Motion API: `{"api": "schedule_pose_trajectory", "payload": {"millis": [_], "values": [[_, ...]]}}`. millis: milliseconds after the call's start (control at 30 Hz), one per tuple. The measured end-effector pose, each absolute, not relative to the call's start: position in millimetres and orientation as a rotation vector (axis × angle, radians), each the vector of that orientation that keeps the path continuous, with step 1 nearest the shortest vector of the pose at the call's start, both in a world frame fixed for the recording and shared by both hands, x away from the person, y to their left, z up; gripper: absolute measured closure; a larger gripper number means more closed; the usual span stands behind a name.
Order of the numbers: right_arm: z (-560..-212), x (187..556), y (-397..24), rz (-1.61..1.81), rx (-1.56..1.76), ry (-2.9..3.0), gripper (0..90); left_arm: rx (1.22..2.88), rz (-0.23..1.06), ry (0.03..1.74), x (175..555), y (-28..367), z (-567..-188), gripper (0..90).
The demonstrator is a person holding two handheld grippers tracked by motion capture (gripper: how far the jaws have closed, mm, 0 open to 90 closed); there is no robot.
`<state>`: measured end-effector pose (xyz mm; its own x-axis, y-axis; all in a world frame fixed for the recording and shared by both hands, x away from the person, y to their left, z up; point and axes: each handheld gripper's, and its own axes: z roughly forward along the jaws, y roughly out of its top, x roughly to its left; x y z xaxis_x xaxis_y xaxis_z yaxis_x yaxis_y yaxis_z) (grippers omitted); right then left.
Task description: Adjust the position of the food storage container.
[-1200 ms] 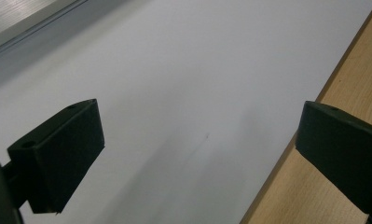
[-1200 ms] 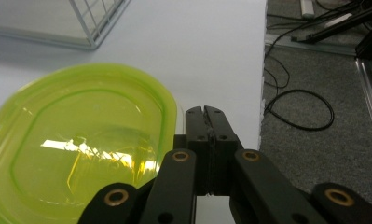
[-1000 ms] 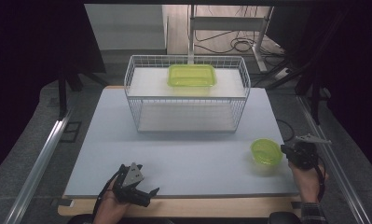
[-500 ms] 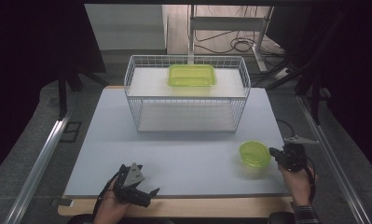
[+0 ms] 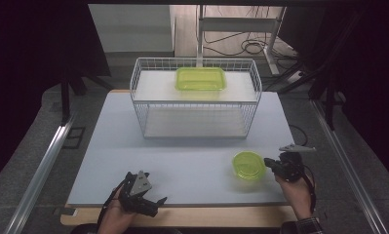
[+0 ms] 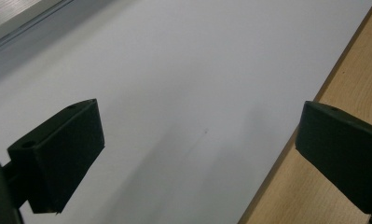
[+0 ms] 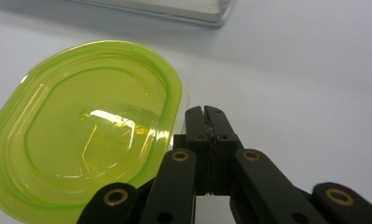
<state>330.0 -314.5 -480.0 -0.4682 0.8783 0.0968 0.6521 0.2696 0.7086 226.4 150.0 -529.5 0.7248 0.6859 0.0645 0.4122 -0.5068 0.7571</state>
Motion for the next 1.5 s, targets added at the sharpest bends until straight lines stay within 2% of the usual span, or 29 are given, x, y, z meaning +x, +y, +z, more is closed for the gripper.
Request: {"api": "schedule_pose_trajectory", "payload": {"millis": [600,1500], "values": [[-489.5,321.6,-279.9,1.065,1.362,2.387,88.0,2.183,0.474,0.822,226.2,148.4,-530.1,1.0],[-511.6,348.4,-194.0,1.239,1.229,2.621,88.2,2.192,0.475,0.82,226.3,147.9,-530.3,1.0]]}}
